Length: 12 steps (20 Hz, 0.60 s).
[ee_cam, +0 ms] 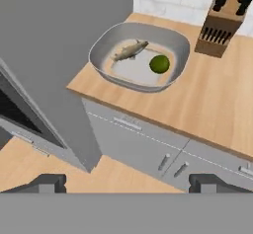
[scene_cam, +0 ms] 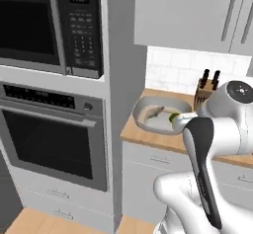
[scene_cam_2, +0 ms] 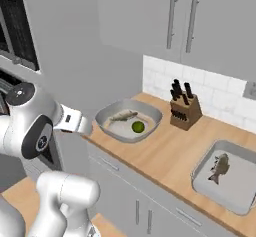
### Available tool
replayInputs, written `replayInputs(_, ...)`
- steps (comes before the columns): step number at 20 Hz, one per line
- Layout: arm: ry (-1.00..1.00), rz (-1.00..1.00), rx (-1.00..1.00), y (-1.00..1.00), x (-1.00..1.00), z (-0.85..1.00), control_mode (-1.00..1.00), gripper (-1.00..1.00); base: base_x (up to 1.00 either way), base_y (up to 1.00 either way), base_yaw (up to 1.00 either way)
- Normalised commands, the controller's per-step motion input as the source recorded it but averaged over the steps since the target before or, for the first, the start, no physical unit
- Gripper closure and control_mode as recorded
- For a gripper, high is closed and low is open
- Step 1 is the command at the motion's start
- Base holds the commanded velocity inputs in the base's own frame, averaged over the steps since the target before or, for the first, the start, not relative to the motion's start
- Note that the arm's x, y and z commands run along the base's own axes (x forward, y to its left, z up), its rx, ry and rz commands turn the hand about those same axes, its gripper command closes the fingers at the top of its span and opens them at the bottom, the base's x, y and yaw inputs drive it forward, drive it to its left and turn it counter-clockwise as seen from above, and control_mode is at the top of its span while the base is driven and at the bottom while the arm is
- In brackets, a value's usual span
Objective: Place one lime and one fish in each tupperware on the nearby counter, to pack two identical lunches.
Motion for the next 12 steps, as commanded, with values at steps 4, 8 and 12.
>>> replayInputs(4,0.00,0.00,0.00,0.00,0.00,0.00,1.00,-1.00,0.00,0.32,0.91)
replayInputs(8,0.00,0.00,0.00,0.00,0.00,0.00,1.00,-1.00,0.00,0.31,0.84)
replayInputs(12,0.00,0.00,0.00,0.00,0.00,0.00,1.00,-1.00,-0.01,0.56,0.83)
